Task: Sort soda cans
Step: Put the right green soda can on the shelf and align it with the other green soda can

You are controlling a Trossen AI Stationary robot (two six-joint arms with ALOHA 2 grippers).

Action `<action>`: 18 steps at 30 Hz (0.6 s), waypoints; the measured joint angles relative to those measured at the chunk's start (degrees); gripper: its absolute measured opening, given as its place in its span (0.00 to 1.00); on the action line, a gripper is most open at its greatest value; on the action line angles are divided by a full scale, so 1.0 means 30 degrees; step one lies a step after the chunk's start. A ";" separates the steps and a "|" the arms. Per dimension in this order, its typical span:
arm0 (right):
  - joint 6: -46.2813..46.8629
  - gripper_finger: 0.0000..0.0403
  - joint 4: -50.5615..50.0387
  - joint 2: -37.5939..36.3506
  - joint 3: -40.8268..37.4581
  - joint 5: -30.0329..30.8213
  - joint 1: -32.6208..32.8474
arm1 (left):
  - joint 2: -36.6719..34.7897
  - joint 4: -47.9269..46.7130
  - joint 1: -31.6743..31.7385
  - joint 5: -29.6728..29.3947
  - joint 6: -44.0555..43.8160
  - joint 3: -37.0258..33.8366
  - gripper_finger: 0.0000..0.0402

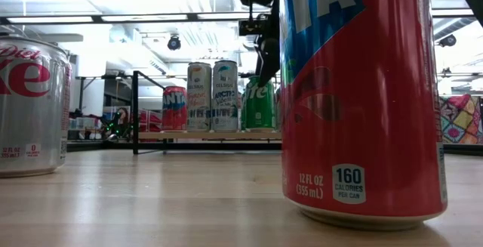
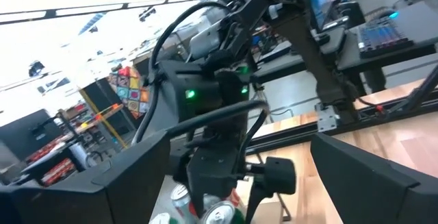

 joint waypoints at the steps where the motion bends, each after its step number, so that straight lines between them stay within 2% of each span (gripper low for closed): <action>1: 0.0075 0.81 -0.0011 -0.0024 0.0000 0.0007 0.0000 | 0.0007 0.0000 0.0001 -0.0145 0.0002 0.0000 0.84; 6: 0.0391 0.81 -0.0060 -0.0261 0.0000 0.0016 0.0058 | 0.0007 0.0007 0.0002 -0.0250 0.0002 0.0000 0.84; 18: 0.3340 0.81 -0.0794 -0.2087 0.0000 0.0009 0.0889 | 0.0002 0.0007 0.0002 -0.0250 -0.0005 0.0000 0.84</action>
